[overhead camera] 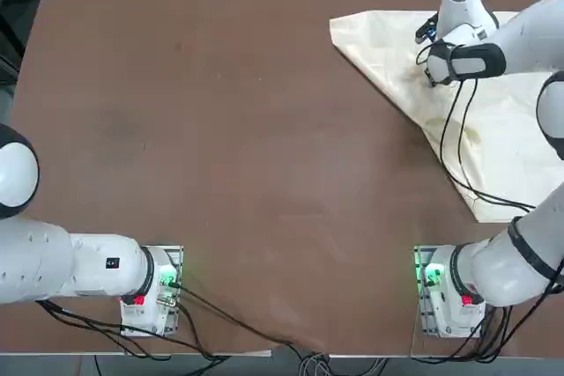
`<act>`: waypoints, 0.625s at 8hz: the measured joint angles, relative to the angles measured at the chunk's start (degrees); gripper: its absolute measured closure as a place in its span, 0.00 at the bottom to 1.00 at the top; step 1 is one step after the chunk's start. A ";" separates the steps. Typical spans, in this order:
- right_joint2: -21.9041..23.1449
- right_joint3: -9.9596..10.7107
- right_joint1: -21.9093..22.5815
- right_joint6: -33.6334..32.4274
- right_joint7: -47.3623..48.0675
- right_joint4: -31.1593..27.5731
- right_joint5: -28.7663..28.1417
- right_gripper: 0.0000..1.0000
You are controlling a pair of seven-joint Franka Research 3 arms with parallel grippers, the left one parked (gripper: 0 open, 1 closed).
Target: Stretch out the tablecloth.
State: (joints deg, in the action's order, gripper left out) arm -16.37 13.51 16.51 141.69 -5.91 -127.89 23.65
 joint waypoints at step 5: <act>-0.54 -0.13 -0.72 -0.28 0.32 1.36 -0.28 0.38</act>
State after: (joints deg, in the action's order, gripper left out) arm -16.91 13.39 15.79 141.40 -5.59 -126.52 23.38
